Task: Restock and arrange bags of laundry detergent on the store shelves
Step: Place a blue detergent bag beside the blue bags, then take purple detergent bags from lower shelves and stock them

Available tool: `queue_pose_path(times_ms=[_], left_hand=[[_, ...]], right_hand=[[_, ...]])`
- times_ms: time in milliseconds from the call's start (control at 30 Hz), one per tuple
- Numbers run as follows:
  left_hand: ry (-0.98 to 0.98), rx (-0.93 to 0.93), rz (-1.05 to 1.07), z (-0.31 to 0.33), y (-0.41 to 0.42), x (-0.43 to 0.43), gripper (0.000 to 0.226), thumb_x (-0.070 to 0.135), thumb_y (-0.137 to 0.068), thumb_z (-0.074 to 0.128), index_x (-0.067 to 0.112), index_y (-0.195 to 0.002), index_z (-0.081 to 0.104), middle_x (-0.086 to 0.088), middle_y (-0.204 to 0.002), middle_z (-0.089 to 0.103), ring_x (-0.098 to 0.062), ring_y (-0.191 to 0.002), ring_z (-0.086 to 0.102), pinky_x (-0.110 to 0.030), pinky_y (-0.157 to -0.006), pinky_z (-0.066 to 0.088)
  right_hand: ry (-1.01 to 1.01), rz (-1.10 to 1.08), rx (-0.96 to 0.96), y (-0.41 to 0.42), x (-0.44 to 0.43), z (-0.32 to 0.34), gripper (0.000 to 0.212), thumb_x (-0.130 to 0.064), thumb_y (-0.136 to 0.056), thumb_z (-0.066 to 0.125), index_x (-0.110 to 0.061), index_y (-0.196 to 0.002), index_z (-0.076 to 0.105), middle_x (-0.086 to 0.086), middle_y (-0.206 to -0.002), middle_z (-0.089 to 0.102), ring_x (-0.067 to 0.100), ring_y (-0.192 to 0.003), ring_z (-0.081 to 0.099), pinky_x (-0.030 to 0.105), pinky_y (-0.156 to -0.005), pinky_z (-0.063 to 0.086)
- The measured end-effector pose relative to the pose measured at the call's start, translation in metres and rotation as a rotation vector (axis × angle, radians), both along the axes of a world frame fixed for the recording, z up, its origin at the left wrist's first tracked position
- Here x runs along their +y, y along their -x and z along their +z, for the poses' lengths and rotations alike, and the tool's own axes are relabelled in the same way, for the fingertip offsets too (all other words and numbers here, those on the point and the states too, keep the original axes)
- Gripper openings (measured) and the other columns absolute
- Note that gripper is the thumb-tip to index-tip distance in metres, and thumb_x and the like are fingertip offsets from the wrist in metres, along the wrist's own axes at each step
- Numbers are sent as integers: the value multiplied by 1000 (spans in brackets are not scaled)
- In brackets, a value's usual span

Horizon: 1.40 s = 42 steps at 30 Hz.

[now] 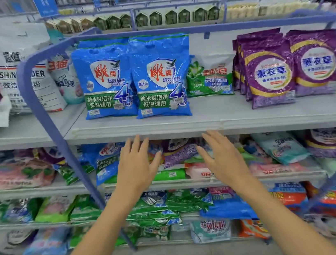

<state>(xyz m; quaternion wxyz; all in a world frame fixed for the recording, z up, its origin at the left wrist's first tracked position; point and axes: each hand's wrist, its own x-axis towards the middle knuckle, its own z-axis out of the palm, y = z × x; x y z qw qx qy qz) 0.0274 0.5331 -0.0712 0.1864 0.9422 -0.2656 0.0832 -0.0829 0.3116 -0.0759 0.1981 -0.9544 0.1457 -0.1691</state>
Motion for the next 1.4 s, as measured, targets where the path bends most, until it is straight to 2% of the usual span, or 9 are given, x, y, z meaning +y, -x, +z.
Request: queue_pose_path(times_ms=[133, 300, 533, 733, 933, 1200, 1233, 1300, 1400], left_hand=[[-59, 56, 22, -22, 40, 6, 68, 58, -103, 37, 15, -157, 35, -9, -165, 29, -32, -154, 18, -45, -126, 18], [-80, 95, 25, -40, 64, 15, 68, 56, -103, 39, 14, -157, 33, -9, -165, 28, -31, -153, 21, -43, -126, 18], [-31, 187, 45, -57, 55, 17, 65, 53, -103, 42, 12, -154, 39, -8, -159, 40, -27, -148, 33, -41, -123, 25], [50, 291, 69, -84, 26, 9, 65, 53, -103, 43, 12, -153, 39, -7, -158, 43, -26, -146, 36, -43, -120, 32], [176, 310, 86, -107, -11, -18, 62, 53, -103, 45, 13, -150, 44, -9, -150, 52, -28, -138, 46, -47, -113, 41], [324, 299, 77, -152, -33, -53, 62, 55, -103, 43, 19, -153, 40, -2, -153, 49, -20, -140, 44, -33, -113, 35], [370, 299, 77, -159, -39, -56, 59, 55, -103, 43, 18, -149, 45, -2, -147, 55, -20, -134, 49, -33, -110, 38], [453, 267, 86, -172, -52, -65, 47, 54, -103, 44, 16, -128, 57, -5, -119, 68, -22, -108, 61, -38, -96, 50], [552, 250, 140, -184, -66, -86, 37, 52, -102, 48, 16, -102, 60, 1, -78, 63, -21, -75, 58, -41, -70, 47]], right_hand=[[-5, -21, 94, 36, 0, -17, 67, -53, -106, 37, -15, -160, 28, 2, -167, 27, 19, -155, 20, 36, -127, 15], [-6, -35, 124, 57, 0, -34, 68, -56, -105, 37, -15, -159, 30, 4, -166, 30, 20, -153, 25, 43, -125, 23], [-89, -73, 194, 52, 5, -52, 69, -59, -104, 35, -16, -158, 33, 4, -164, 34, 20, -152, 28, 38, -124, 22], [-213, -133, 230, 20, 5, -70, 71, -59, -103, 39, -15, -159, 31, 6, -164, 33, 22, -152, 28, 41, -122, 26], [-287, -163, 140, -35, -7, -85, 71, -58, -102, 46, -15, -157, 33, 6, -162, 38, 23, -148, 35, 39, -118, 30], [-215, -162, 93, -95, -28, -114, 65, -52, -101, 51, -17, -154, 37, 16, -150, 48, 33, -136, 44, 36, -106, 37], [-184, -178, 108, -103, -30, -118, 66, -54, -101, 49, -17, -154, 37, 17, -149, 50, 35, -135, 46, 38, -105, 40], [-129, -210, 152, -116, -33, -124, 72, -64, -100, 41, -15, -153, 36, 18, -150, 49, 38, -136, 44, 43, -106, 41], [-127, -247, 158, -131, -32, -127, 85, -76, -95, 33, -11, -148, 43, 19, -149, 48, 37, -137, 43, 44, -107, 38]])
